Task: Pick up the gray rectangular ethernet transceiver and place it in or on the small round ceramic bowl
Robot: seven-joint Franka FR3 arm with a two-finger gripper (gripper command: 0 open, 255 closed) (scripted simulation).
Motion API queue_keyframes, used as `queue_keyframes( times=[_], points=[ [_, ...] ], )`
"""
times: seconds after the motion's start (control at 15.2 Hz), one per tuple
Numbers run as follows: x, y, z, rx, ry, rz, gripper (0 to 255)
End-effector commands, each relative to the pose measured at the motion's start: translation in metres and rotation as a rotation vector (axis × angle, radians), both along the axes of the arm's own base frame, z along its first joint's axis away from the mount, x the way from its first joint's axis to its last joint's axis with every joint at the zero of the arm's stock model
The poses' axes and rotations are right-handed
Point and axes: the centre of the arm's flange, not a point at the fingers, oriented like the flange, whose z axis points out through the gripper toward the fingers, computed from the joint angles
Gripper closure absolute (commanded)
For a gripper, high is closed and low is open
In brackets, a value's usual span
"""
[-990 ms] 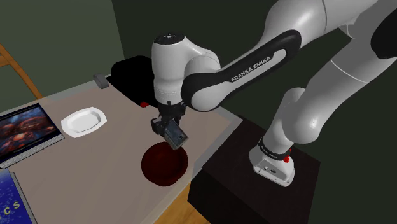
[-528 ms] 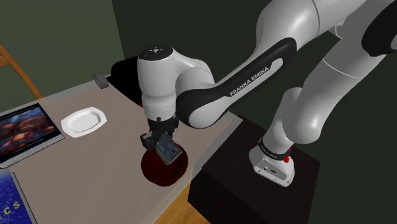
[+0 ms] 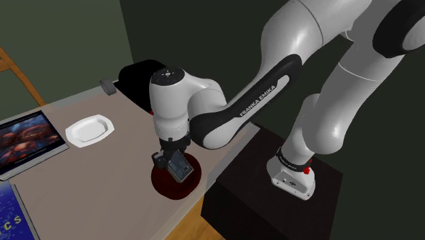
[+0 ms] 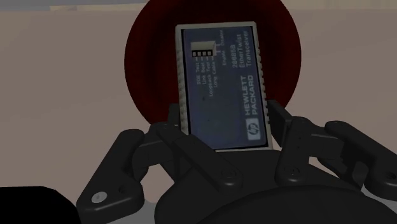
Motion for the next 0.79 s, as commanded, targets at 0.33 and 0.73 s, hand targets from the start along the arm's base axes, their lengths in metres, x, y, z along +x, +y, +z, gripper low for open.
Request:
queue_keyframes(
  times=[0.33, 0.73],
  points=[
    [0.001, -0.001, -0.034, 0.001, -0.001, 0.0, 255],
    [0.001, -0.001, -0.034, 0.001, -0.001, 0.0, 255]
  ],
)
